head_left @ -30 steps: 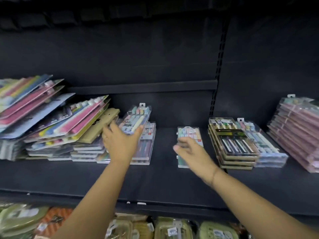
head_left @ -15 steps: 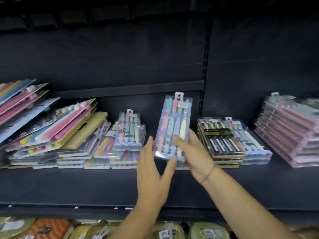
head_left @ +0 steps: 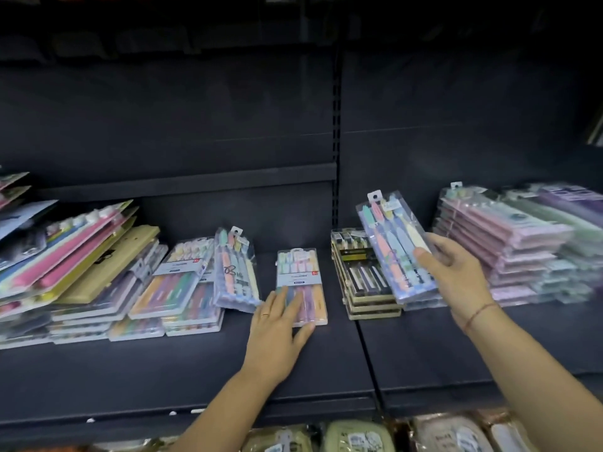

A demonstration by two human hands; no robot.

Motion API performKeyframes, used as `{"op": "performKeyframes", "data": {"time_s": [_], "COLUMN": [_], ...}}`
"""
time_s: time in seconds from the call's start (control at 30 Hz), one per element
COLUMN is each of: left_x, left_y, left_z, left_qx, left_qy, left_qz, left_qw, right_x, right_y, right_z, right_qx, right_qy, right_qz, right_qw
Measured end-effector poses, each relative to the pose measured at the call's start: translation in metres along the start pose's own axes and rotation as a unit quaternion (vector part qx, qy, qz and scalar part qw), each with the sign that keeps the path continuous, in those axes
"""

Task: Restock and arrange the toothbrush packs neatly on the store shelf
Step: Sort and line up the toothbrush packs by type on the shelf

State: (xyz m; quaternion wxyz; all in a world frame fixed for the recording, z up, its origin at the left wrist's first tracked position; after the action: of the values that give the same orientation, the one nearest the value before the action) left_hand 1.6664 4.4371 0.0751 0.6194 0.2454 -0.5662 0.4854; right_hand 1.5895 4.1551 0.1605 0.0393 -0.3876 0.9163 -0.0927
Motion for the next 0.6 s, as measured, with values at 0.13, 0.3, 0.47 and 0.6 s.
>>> {"op": "performKeyframes", "data": {"time_s": [0.13,0.3,0.47,0.6], "left_x": [0.000,0.007,0.013,0.017], "left_y": [0.003,0.003,0.002,0.001], "left_z": [0.000,-0.006,-0.007,-0.010], "left_qx": [0.008,0.033,0.045,0.043], "left_qy": [-0.022,0.002,0.023,0.049], "left_qz": [0.008,0.034,0.063,0.080], "left_qw": [1.000,0.999,0.997,0.995], "right_x": [0.004,0.026,0.045,0.025], "right_y": [-0.002,-0.007,-0.008,0.005], "right_z": [0.004,0.008,0.010,0.008], "right_qx": [0.007,-0.020,-0.045,-0.077], "right_qy": [-0.015,-0.040,-0.045,-0.052], "right_qz": [-0.002,0.066,0.110,0.044], "right_qw": [1.000,0.997,0.992,0.995]}}
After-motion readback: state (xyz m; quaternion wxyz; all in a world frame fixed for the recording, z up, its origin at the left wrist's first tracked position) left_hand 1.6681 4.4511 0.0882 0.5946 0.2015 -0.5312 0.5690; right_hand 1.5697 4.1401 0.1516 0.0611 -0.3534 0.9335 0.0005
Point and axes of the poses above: each hand's wrist, its own y-axis away from the middle knuckle, its own x-axis out of the back of the hand, z = x × y, the point moved 10 cm from there along -y, towards the middle knuckle, and after that the axes turned 8 degrees about z, right-handed, at the moved point
